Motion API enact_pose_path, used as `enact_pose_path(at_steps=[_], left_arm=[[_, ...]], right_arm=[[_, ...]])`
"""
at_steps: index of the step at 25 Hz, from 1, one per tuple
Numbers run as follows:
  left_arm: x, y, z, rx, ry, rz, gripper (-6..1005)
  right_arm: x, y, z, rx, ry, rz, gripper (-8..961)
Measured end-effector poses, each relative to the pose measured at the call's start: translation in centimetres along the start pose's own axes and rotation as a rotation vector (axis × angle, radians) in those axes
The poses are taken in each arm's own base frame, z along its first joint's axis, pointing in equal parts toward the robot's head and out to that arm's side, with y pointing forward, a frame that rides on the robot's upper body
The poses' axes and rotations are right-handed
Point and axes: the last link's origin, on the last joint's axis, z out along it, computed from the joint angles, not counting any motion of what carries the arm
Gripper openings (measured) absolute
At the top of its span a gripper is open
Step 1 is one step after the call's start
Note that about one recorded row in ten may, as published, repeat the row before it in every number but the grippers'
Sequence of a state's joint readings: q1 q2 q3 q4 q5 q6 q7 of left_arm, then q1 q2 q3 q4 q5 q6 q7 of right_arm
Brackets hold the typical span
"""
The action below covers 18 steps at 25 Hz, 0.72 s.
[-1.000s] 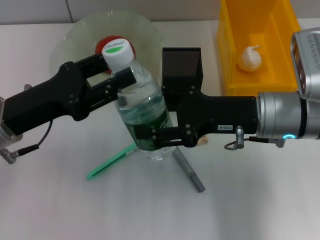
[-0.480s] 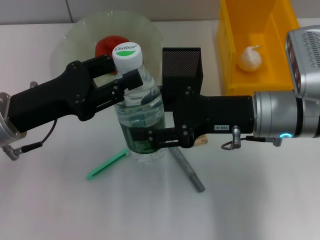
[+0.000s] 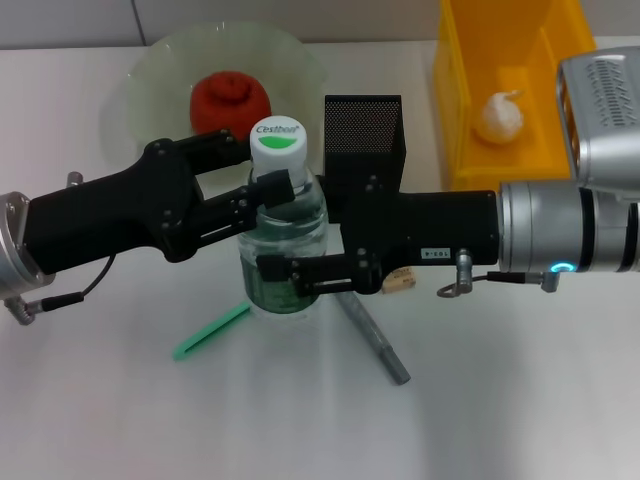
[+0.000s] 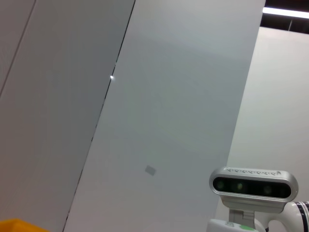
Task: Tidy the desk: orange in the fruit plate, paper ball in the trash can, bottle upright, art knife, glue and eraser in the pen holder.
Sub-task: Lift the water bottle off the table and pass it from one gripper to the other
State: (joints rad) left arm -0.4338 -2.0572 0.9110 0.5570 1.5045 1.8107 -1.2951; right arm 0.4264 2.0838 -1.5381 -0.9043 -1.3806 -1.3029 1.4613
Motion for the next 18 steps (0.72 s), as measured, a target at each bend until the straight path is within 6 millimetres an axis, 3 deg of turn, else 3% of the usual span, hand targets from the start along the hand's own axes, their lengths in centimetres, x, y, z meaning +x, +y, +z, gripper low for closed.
enact_pose_path(at_steps=[9,14,18], left_arm=[[0.12,-0.01,0.05,-0.003,-0.002,0.007,542],[0.14,-0.02,-0.08,0.004,0.002,0.008,667],[0.32,-0.15,-0.27,0.001,-0.011,0.014,704]], right_arm=[[0.07,0.03,0.12,-0.003,0.006,0.008,744],[0.11,-0.01,0.16,-0.005,0.017,0.02,742],[0.3,-0.04,0.2,-0.008,0.041,0.032,741]])
